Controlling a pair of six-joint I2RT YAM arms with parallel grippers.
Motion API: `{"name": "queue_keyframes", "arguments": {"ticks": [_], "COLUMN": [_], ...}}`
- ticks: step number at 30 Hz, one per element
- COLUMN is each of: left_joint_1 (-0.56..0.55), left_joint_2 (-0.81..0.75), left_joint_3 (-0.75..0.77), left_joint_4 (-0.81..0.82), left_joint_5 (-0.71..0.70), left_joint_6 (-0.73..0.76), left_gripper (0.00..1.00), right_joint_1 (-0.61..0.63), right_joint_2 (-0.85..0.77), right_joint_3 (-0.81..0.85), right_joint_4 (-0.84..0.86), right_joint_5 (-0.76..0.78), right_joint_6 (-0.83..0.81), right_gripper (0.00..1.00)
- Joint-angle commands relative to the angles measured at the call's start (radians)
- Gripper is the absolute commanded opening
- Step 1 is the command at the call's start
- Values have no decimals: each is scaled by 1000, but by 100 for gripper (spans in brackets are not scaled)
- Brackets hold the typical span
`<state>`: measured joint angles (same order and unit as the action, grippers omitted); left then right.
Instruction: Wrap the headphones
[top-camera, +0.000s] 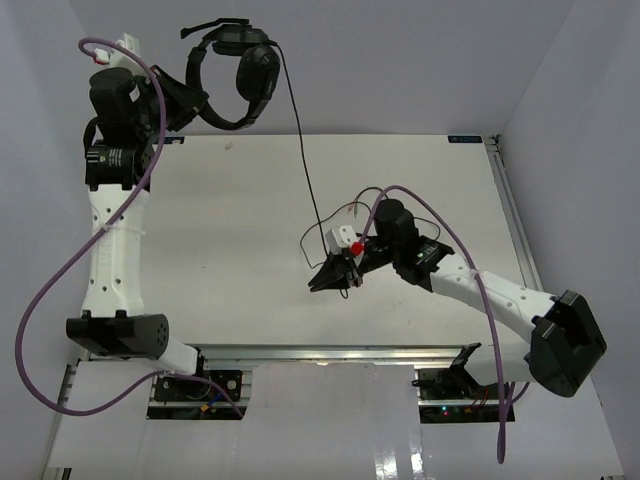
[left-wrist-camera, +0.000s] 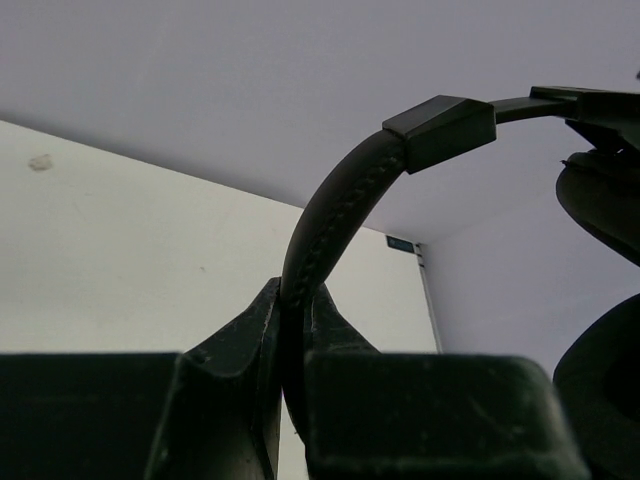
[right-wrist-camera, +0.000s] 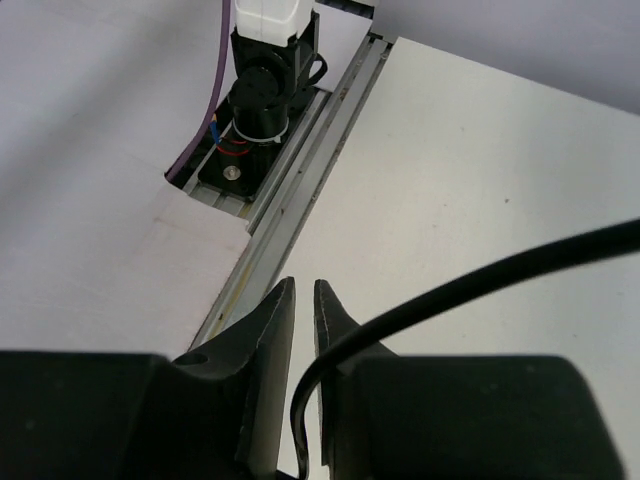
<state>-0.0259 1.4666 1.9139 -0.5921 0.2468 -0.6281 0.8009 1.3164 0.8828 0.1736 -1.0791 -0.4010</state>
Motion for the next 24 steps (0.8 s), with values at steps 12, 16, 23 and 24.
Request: {"name": "queue_keyframes", "arguments": {"ticks": [12,16,23,24], "left_joint_1": [149,68,-71,-100], "left_joint_2": [81,52,59,69], "left_joint_3": [68,-61,-166,-173], "left_joint_4": [67,54,55,55], "left_joint_5": [56,-33,-160,-179], "left_joint_6": [-31,74,193,212], "left_gripper": [0,0,0,0], "right_joint_1": [-29,-19,-6,-5], "right_joint_2": [-172,-120,-60,-62], "right_joint_3": [111,251,436,446], "right_joint_4": [-438,-489,-575,-564], "right_joint_5": [126,390,830,895], "right_joint_6": [-215,-206,-336,-361], "right_gripper": [12,8,8,8]}}
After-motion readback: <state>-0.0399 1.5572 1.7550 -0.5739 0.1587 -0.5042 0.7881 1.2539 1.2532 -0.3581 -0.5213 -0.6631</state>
